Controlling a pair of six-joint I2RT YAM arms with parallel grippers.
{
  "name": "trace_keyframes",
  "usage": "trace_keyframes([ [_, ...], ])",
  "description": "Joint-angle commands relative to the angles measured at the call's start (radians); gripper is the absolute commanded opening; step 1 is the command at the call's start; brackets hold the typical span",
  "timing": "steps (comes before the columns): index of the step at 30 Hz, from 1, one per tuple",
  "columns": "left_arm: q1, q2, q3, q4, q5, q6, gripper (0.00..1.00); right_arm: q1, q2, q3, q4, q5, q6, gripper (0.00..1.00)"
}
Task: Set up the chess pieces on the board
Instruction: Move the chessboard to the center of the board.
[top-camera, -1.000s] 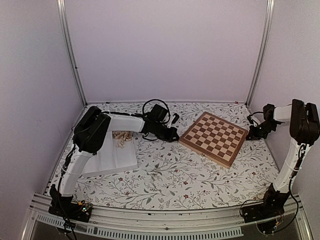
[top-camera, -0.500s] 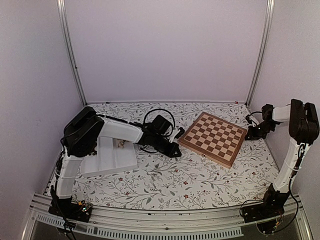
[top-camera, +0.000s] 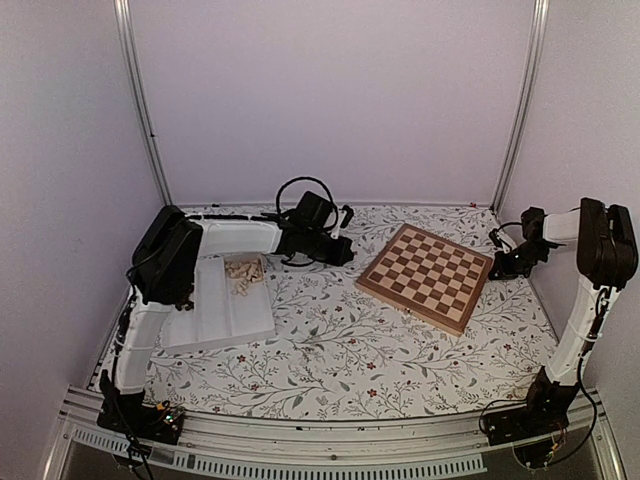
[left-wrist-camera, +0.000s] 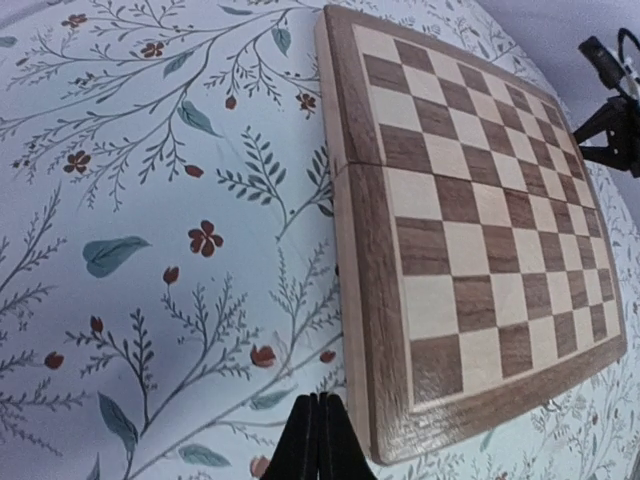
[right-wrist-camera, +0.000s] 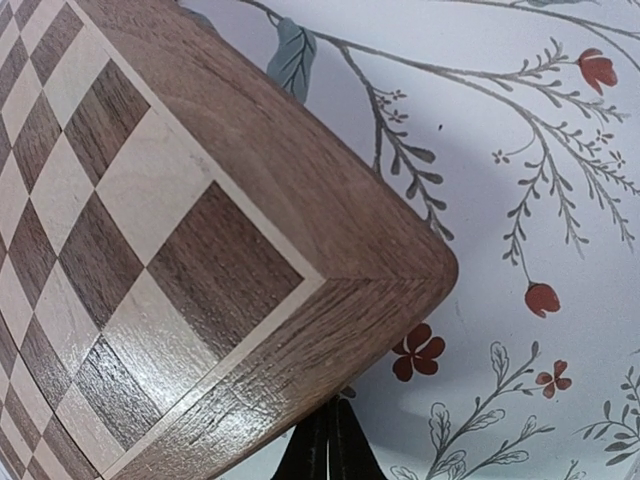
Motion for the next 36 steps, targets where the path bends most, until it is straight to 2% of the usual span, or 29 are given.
trace_keyframes([
  [1,0.011,0.174,0.188,-0.141,0.000,-0.011,0.00,0.062,0.031,0.025,0.016,0.000,-0.015,0.06],
  [5,0.010,0.244,0.287,-0.186,0.026,0.002,0.00,0.132,0.044,0.040,0.018,0.060,-0.028,0.06],
  [9,0.005,0.232,0.253,-0.195,0.064,0.031,0.00,0.182,0.052,0.042,0.018,0.079,-0.030,0.07],
  [13,-0.012,0.153,0.123,-0.169,0.099,0.054,0.00,0.204,0.056,0.036,0.021,0.069,-0.043,0.07],
  [20,-0.041,-0.075,-0.256,-0.018,0.125,0.016,0.00,0.204,0.052,0.022,0.022,0.057,-0.056,0.07],
  [23,-0.059,-0.132,-0.336,0.029,0.131,0.027,0.00,0.203,0.044,0.016,0.021,0.047,-0.058,0.07],
  [28,-0.066,-0.125,-0.317,-0.007,0.060,0.019,0.00,0.204,0.041,0.015,0.021,0.055,-0.056,0.08],
  [33,-0.034,-0.144,-0.293,-0.087,-0.133,-0.022,0.00,0.204,0.042,0.005,0.022,0.061,-0.055,0.08],
  [36,-0.004,-0.101,-0.247,-0.096,-0.137,-0.032,0.00,0.204,0.044,0.008,0.022,0.060,-0.057,0.09],
])
